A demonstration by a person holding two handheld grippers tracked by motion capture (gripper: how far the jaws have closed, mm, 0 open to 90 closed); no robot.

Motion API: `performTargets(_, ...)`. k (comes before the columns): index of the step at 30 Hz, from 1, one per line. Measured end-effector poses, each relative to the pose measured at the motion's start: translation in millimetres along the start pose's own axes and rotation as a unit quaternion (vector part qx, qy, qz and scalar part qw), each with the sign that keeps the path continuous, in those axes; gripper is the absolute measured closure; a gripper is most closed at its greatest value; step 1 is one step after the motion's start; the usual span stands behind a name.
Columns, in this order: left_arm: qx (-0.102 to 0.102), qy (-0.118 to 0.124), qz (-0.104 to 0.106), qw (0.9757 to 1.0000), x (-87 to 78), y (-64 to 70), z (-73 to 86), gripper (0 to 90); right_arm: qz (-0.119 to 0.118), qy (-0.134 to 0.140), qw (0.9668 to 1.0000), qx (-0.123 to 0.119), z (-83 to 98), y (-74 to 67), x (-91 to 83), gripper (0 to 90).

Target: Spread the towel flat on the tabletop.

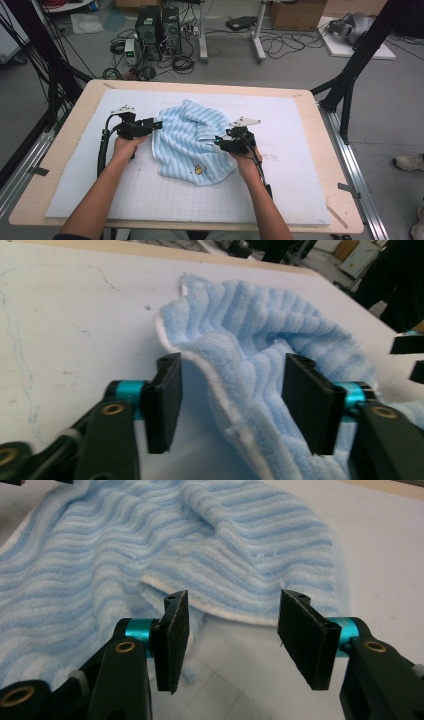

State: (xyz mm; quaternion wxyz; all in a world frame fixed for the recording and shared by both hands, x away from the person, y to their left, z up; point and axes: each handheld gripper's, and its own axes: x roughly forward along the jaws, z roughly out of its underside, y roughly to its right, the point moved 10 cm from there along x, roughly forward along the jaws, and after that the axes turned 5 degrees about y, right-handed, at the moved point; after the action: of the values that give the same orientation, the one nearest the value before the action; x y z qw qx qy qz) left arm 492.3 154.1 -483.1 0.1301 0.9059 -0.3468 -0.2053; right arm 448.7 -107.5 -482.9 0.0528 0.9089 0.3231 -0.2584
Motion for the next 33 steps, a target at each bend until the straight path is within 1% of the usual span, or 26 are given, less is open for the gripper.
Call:
performTargets(2, 0.009, 0.002, -0.003, 0.9999, -3.8, 1.6, -0.5, 38.5, 0.001, -0.005, 0.9999, -0.009, -3.1, -0.6, 5.0, 46.4)
performTargets(6, 0.017, 0.01, -0.002, 0.9998, -13.9, 5.3, -0.4, 35.9, 0.002, -0.016, 0.9998, -0.013, -6.0, -0.4, 17.4, 47.9)
performTargets(7, 0.017, 0.013, 0.001, 0.9998, -16.4, 6.8, -0.3, 35.1, 0.004, -0.015, 0.9998, -0.013, -6.7, -0.5, 21.0, 48.1)
performTargets(9, 0.022, 0.016, 0.006, 0.9996, -20.6, 9.4, 0.5, 35.1, 0.005, -0.032, 0.9992, -0.025, -4.3, -0.7, 30.6, 48.5)
performTargets(11, 0.024, 0.018, 0.01, 0.9995, -23.0, 12.1, 1.7, 35.1, 0.009, -0.053, 0.9981, -0.031, 0.6, -0.1, 41.5, 49.8)
performTargets(12, 0.026, 0.017, 0.013, 0.9994, -23.4, 13.7, 2.5, 35.1, 0.014, -0.064, 0.9971, -0.039, 3.0, 1.0, 46.2, 52.3)
performTargets(13, 0.027, 0.016, 0.015, 0.9994, -23.8, 15.1, 2.8, 35.1, 0.012, -0.071, 0.9964, -0.045, 4.4, 1.2, 49.8, 58.0)
performTargets(14, 0.031, 0.017, 0.018, 0.9992, -24.1, 16.9, 2.7, 35.0, 0.014, -0.072, 0.9959, -0.053, 3.7, 1.9, 51.4, 64.0)
performTargets(15, 0.032, 0.015, 0.02, 0.9992, -24.4, 18.2, 3.0, 35.0, 0.007, -0.076, 0.9953, -0.06, 3.0, 1.8, 53.3, 73.2)
performTargets(16, 0.033, 0.016, 0.021, 0.9991, -24.5, 19.5, 2.7, 35.1, 0.003, -0.078, 0.9948, -0.066, 2.7, 1.5, 53.6, 80.1)
performTargets(17, 0.032, 0.018, 0.023, 0.9991, -24.4, 20.9, 2.5, 35.1, 0.001, -0.083, 0.9932, -0.082, 2.1, 2.2, 54.2, 85.2)
performTargets(18, 0.034, 0.017, 0.026, 0.9989, -24.5, 21.6, 2.4, 35.1, 0.008, -0.092, 0.9907, -0.1, 1.2, 4.8, 54.2, 86.5)
performTargets(19, 0.035, 0.016, 0.027, 0.9989, -24.6, 22.3, 2.9, 35.2, 0.014, -0.101, 0.9882, -0.114, 0.0, 8.1, 53.9, 87.1)
performTargets(20, 0.036, 0.016, 0.027, 0.9989, -24.4, 22.4, 3.1, 35.2, 0.026, -0.104, 0.9867, -0.122, -2.5, 13.6, 53.4, 87.4)
performTargets(21, 0.034, 0.016, 0.028, 0.9989, -24.2, 22.5, 3.3, 35.2, 0.034, -0.101, 0.9869, -0.121, -5.5, 20.0, 52.6, 87.5)
performTargets(22, 0.032, 0.016, 0.028, 0.9989, -23.9, 22.5, 3.5, 35.2, 0.048, -0.1, 0.9867, -0.118, -9.0, 29.0, 51.4, 87.5)
performTargets(24, 0.034, 0.014, 0.029, 0.9989, -23.2, 23.0, 4.4, 35.2, 0.074, -0.087, 0.9878, -0.105, -17.7, 47.9, 47.8, 87.5)
performTargets(25, 0.032, 0.014, 0.03, 0.999, -22.8, 24.0, 4.5, 35.2, 0.087, -0.083, 0.9876, -0.102, -21.8, 57.1, 45.9, 87.8)
performTargets(26, 0.032, 0.016, 0.031, 0.9989, -22.5, 24.7, 4.2, 35.2, 0.103, -0.073, 0.9865, -0.105, -25.6, 66.1, 43.4, 87.9)
performTargets(27, 0.034, 0.015, 0.034, 0.9987, -22.4, 25.6, 4.2, 35.2, 0.116, -0.073, 0.9853, -0.102, -27.3, 75.6, 41.5, 87.8)
performTargets(28, 0.033, 0.015, 0.034, 0.9987, -22.2, 26.5, 4.3, 35.3, 0.138, -0.071, 0.9824, -0.104, -29.9, 87.5, 38.7, 87.9)
performTargets(29, 0.033, 0.014, 0.036, 0.9987, -21.8, 27.6, 4.9, 35.2, 0.149, -0.067, 0.9817, -0.098, -31.5, 93.0, 36.8, 87.8)
performTargets(30, 0.034, 0.013, 0.038, 0.9986, -21.4, 28.5, 5.4, 35.2, 0.167, -0.061, 0.9802, -0.087, -33.4, 101.0, 33.7, 87.8)
performTargets(31, 0.034, 0.012, 0.039, 0.9986, -21.2, 28.9, 5.9, 35.2, 0.193, -0.053, 0.9764, -0.08, -35.8, 111.2, 28.8, 87.8)
performTargets(32, 0.032, 0.011, 0.04, 0.9986, -20.9, 30.0, 6.4, 35.2, 0.206, -0.05, 0.9744, -0.075, -36.2, 116.9, 26.0, 87.8)
performTargets(33, 0.033, 0.01, 0.041, 0.9985, -21.0, 30.0, 6.7, 35.2, 0.225, -0.048, 0.9709, -0.065, -35.5, 125.2, 21.4, 87.8)
